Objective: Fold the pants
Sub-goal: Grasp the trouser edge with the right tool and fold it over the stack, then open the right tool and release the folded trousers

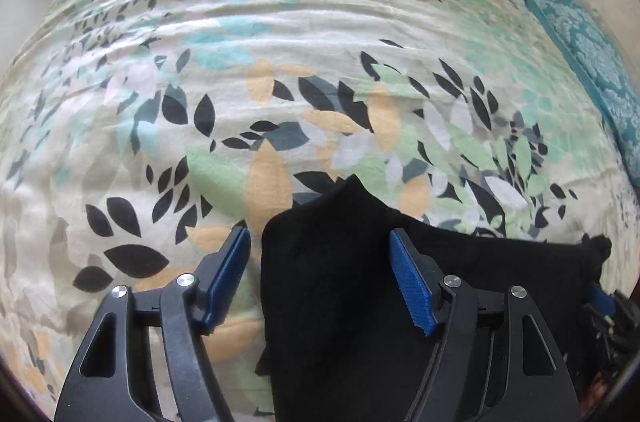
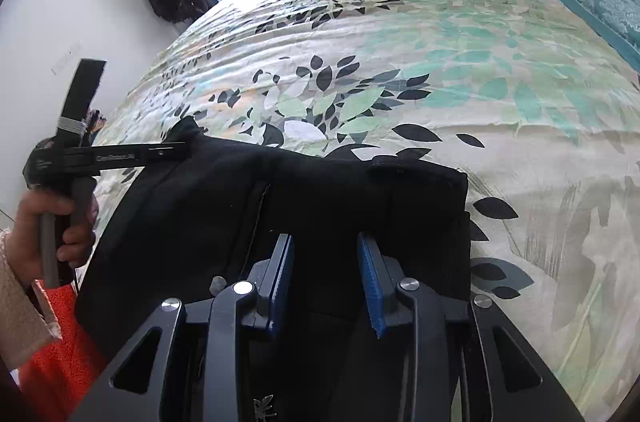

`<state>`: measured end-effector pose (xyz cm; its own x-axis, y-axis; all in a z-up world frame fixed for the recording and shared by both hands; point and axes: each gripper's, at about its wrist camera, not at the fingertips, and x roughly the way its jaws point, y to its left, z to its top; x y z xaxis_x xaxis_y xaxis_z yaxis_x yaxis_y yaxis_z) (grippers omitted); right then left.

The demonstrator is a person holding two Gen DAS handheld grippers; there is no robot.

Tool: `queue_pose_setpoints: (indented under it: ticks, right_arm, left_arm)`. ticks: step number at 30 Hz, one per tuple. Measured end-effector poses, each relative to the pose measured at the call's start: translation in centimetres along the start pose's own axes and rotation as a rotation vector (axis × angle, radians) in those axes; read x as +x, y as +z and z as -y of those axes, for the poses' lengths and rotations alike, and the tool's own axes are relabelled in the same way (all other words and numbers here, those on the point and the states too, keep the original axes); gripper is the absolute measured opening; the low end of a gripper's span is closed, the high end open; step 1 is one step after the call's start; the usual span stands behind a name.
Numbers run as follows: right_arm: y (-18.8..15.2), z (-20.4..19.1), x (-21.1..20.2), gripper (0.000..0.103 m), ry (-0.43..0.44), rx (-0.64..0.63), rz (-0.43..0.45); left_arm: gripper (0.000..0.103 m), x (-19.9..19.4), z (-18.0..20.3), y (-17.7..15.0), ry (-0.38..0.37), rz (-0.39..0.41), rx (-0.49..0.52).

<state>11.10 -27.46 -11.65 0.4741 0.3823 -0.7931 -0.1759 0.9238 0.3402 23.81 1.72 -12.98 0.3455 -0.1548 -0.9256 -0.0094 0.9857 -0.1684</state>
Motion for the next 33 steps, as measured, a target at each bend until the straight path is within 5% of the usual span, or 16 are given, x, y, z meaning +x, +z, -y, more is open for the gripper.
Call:
queue_pose_setpoints:
  ticks: [3, 9, 13, 18, 22, 27, 31, 33]
  right_arm:
    - [-0.2, 0.1, -0.1, 0.035, 0.008, 0.013, 0.011]
    - [-0.3, 0.5, -2.1, 0.034, 0.065, 0.042, 0.072]
    - [-0.8, -0.5, -6.7, 0.037, 0.074, 0.017, 0.147]
    - [-4.6, -3.6, -9.2, 0.042, 0.079, -0.023, 0.081]
    - [-8.0, -2.7, -7.8, 0.045, 0.022, 0.052, -0.022]
    - [-9.4, -2.1, -10.7, 0.045, -0.075, 0.083, 0.011]
    - [-10.3, -1.7, -12.2, 0.049, -0.133, 0.100, 0.058]
    - [-10.2, -1.7, -13.0, 0.065, -0.126, 0.112, 0.087]
  left_arm:
    - [0.075, 0.0, -1.8, 1.1, -0.016, 0.024, -0.115]
    - [0.073, -4.4, -3.2, 1.0, 0.044, 0.098, -0.128]
    - [0.073, -10.3, -2.5, -2.8, -0.049, 0.135, -0.042]
    - [0.078, -12.8, 2.0, -12.2, -0.115, 0.088, 0.166]
    - [0.078, -10.4, 4.2, -17.9, 0.023, 0.042, 0.307]
    - [0.078, -14.0, 3.1, -19.0, -0.029, 0.081, 0.243]
    - [0.078, -16.4, 3.1, -19.0, 0.035, 0.148, 0.256]
    - [0.078, -16.7, 2.6, -18.5, 0.026, 0.154, 0.238]
